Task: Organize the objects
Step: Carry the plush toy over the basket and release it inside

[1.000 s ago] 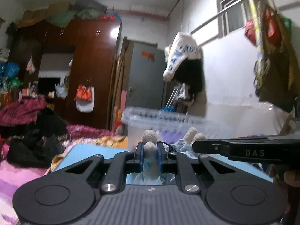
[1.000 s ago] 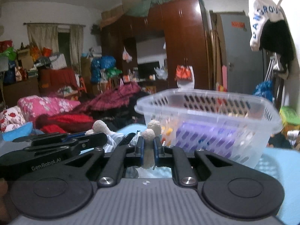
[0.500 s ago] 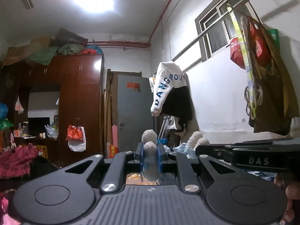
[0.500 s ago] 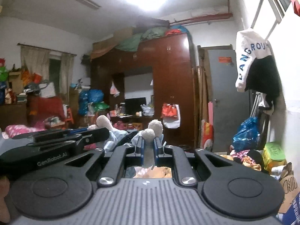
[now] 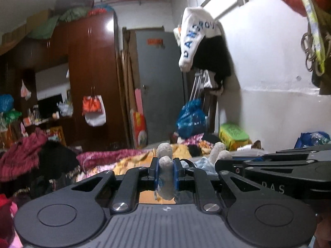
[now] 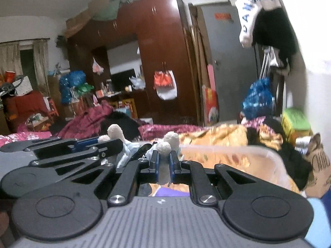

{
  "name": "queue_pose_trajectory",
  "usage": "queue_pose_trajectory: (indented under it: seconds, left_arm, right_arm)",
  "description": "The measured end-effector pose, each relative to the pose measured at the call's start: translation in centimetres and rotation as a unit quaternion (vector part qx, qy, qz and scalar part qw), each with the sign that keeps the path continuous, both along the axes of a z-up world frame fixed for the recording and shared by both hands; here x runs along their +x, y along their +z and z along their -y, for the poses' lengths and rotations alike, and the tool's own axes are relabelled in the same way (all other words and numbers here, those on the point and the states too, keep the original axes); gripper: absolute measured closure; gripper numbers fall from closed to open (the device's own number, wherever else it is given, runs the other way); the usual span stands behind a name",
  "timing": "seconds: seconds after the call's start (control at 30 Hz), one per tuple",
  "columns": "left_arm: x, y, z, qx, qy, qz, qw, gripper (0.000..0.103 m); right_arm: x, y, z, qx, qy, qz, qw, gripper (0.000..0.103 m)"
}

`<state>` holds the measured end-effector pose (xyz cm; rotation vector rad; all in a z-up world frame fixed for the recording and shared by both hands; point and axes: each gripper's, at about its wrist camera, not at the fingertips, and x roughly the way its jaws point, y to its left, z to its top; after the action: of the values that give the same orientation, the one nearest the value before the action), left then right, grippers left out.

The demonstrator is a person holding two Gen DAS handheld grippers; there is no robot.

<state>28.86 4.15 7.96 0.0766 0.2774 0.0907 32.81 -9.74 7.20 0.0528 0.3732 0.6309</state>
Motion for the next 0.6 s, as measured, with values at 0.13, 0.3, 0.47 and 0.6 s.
queue_pose_trajectory:
  seconds: [0.13, 0.3, 0.47, 0.6]
  left_arm:
    - [0.1, -1.2, -0.7, -0.005, 0.000, -0.017, 0.9998, 0.086]
    - [-1.0, -1.8, -1.1, 0.002, 0.007, 0.002, 1.0000, 0.044]
    - [-4.5, -1.4, -0.7, 0.022, 0.009, 0.038, 0.9990, 0.022]
    - [-7.1, -1.1, 0.5, 0.024, -0.005, 0.044, 0.9988, 0.021]
  right_arm:
    - [0.0, -0.2, 0.0, -0.013, 0.004, -0.016, 1.000, 0.091]
    - [-0.8, -0.1, 0.6, -0.029, -0.017, -0.010, 0.999, 0.064]
    - [-3.6, 1.0, 3.7, -0.031, -0.049, 0.044, 0.997, 0.000]
    - [-5.4, 1.8, 7.2, 0.007, -0.047, 0.045, 0.998, 0.000]
